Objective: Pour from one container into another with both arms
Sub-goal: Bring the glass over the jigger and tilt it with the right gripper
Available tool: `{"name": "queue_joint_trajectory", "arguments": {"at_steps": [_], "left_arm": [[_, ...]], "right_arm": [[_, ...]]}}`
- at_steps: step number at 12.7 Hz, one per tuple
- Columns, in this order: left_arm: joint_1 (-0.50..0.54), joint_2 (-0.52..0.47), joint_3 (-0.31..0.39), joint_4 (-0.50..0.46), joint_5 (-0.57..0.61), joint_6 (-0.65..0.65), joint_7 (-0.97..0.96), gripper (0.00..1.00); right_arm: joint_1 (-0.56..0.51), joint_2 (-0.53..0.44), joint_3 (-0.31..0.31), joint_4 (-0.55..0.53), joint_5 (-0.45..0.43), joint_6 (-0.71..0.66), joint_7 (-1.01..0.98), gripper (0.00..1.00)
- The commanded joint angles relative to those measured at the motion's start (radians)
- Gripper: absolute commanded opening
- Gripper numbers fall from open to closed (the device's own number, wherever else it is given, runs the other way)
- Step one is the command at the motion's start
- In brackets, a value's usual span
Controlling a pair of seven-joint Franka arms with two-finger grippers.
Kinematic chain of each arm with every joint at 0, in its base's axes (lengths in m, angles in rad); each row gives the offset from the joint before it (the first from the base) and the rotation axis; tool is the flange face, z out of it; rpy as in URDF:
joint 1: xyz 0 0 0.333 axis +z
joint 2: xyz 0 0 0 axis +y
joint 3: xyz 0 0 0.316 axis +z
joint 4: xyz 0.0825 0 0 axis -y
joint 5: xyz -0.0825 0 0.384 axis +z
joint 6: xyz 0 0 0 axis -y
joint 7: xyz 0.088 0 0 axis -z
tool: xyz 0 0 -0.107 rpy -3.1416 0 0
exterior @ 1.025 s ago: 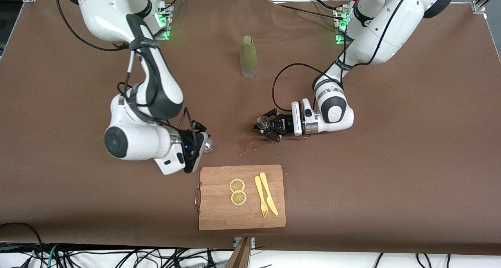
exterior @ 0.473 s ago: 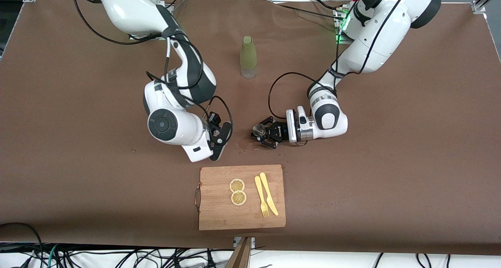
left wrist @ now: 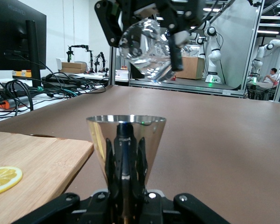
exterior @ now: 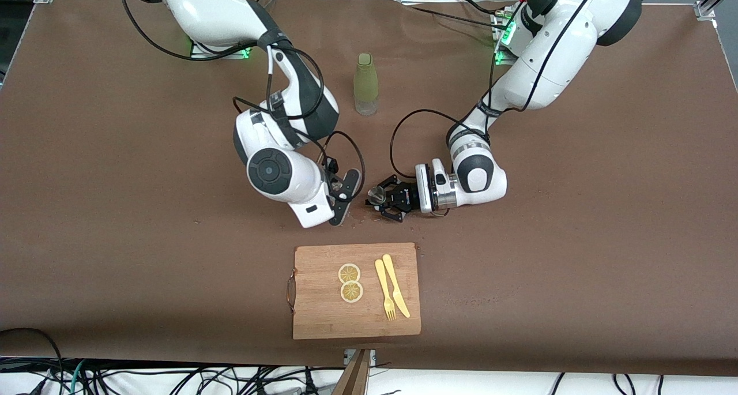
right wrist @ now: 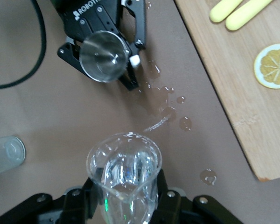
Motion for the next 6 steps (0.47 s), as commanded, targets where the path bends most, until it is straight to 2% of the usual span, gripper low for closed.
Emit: {"name": "queue_joint_trajectory", "arguments": {"at_steps": [1,6], "left_arm": [[-0.035,0.047,0.010,0.075,-0.045,0.021,-0.001,0.00],[-0.048,0.050,0.005,0.082,-0.075,0.066,0.001,0.00]], "right_arm": [[0.041,-0.006,-0.015,-0.009,-0.030,0.003,0.042,0.27],[0.073,0.008,-0.031,-0.008,-0.035,0.006,0.043,0.27]]}}
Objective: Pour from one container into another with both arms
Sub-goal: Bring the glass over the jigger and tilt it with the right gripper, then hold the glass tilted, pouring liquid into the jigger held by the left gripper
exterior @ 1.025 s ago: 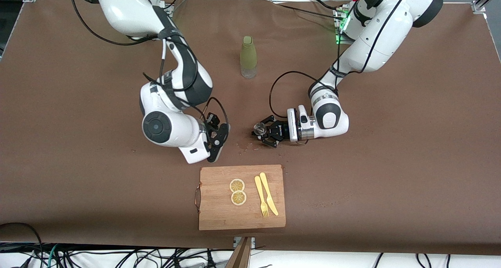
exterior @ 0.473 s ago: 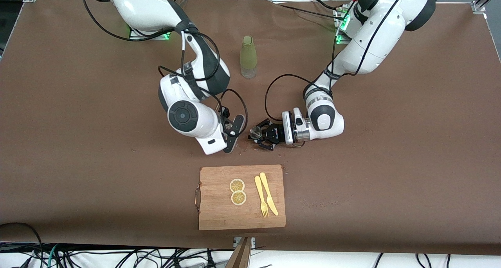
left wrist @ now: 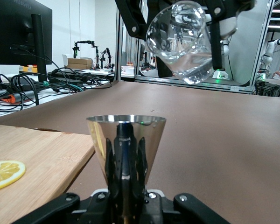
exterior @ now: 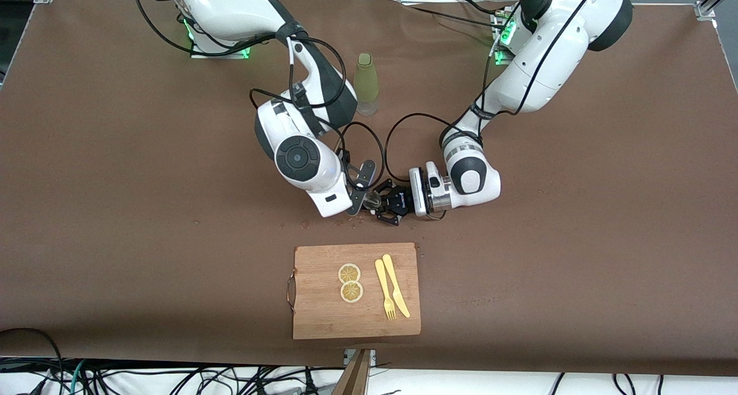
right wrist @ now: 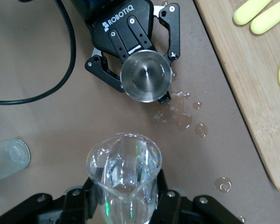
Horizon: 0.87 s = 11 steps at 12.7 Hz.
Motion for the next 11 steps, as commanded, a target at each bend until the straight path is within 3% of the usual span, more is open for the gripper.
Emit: {"name": "queue_joint_trajectory", "arguments": {"at_steps": [1,11], "left_arm": [[-0.026,0.017,0.005,0.033,-0.053,0.016,0.001,0.00],[-0.055,0.051,0.001,0.036,-0.053,0.016,0.007,0.00]], "right_arm": [[0.020,0.001,-0.016,-0.006,-0.014,0.007,0.014,0.27],[0.038,0.020,-0.018,-0.003,-0.016,0.094,0.060,0.27]]}}
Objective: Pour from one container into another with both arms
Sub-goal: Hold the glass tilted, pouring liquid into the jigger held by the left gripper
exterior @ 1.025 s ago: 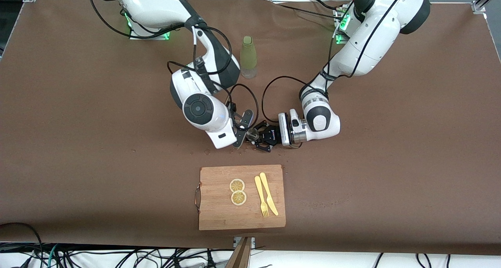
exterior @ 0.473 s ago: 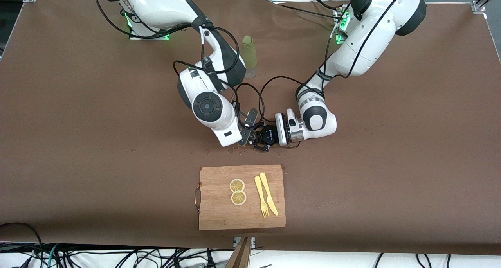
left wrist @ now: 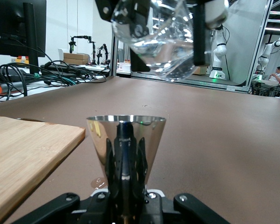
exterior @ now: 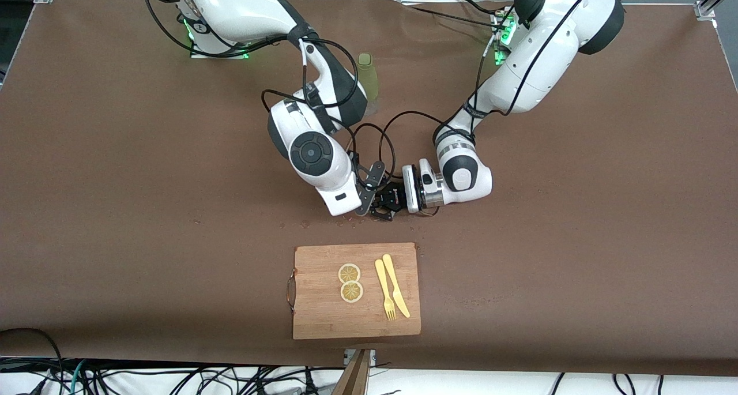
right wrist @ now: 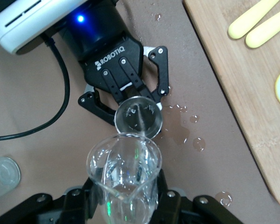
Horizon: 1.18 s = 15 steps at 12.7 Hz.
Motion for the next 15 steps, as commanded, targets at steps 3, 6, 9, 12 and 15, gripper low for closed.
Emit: {"name": "queue_joint_trajectory", "arguments": {"at_steps": [3,6,9,12,15], "left_arm": [[-0.032,0.024,0.001,0.032,-0.040,0.011,0.000,0.00],[-0.030,0.023,0.001,0.040,-0.040,0.009,-0.001,0.00],[-0.029,0.021,0.003,0.054,-0.040,0.009,-0.003,0.00],[-0.029,0.019,0.008,0.054,-0.040,0.005,-0.003,0.00],[-0.030,0.019,0.009,0.055,-0.040,0.005,-0.003,0.00]], "right_arm": [[0.014,0.015,-0.020,-0.003,-0.016,0.036,0.024,0.27],[0.025,0.018,-0.027,-0.001,-0.052,0.034,0.020,0.27],[0.038,0.018,-0.027,-0.003,-0.074,0.030,0.020,0.27],[0.046,0.018,-0.029,-0.001,-0.100,0.028,0.019,0.27],[0.051,0.017,-0.027,-0.003,-0.121,0.021,0.013,0.27]]}}
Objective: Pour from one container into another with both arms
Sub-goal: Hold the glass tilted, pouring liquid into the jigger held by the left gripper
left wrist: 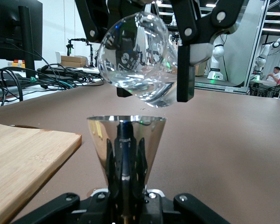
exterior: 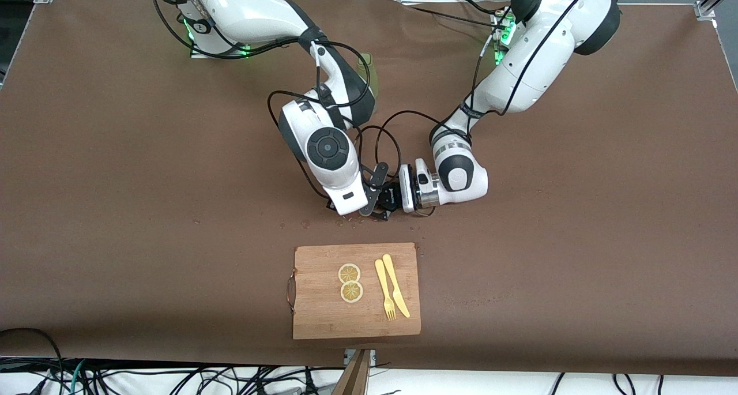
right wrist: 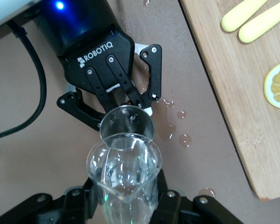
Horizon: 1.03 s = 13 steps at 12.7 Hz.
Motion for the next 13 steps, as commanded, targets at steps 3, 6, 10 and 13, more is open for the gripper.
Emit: {"name": "queue_joint_trajectory", "arguments": {"at_steps": [3,6,10,13], "left_arm": [[-0.014,0.010,0.009,0.029,-0.040,0.004,0.000,0.00],[-0.015,0.010,0.010,0.039,-0.039,0.004,0.000,0.00],[-0.014,0.010,0.010,0.039,-0.039,0.004,0.000,0.00],[-0.015,0.010,0.010,0.041,-0.040,0.004,0.000,0.00]], "right_arm": [[0.017,-0.007,-0.013,-0.001,-0.046,-0.010,-0.001,0.27],[0.021,-0.007,-0.013,-0.003,-0.058,-0.011,-0.003,0.27],[0.030,-0.007,-0.013,-0.001,-0.088,-0.010,-0.003,0.27],[0.033,-0.008,-0.011,-0.003,-0.091,-0.010,-0.003,0.27]]}}
